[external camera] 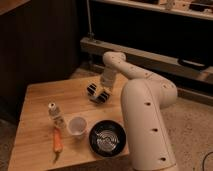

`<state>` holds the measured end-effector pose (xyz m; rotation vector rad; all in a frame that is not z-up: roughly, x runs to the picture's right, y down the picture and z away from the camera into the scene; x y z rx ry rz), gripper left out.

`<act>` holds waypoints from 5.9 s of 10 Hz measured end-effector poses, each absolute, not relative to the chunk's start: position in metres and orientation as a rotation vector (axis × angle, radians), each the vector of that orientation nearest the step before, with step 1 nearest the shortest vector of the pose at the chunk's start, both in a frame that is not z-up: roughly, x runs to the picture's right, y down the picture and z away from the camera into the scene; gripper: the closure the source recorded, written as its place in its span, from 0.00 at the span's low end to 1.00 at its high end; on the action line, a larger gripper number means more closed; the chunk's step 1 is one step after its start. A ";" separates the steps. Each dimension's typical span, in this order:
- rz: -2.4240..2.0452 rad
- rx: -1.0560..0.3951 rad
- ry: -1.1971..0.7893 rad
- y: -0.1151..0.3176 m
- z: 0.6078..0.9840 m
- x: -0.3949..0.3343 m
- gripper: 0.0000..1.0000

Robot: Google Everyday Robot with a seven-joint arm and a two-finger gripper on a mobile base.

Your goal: Place the bottle in the ceramic bowl

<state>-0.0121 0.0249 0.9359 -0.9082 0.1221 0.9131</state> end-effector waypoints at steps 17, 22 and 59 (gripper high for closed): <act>0.382 -0.586 -0.264 0.011 0.686 -0.207 0.20; 0.058 -0.734 -0.425 0.059 0.672 -0.282 0.20; 0.703 -0.673 0.219 -0.026 0.557 0.049 1.00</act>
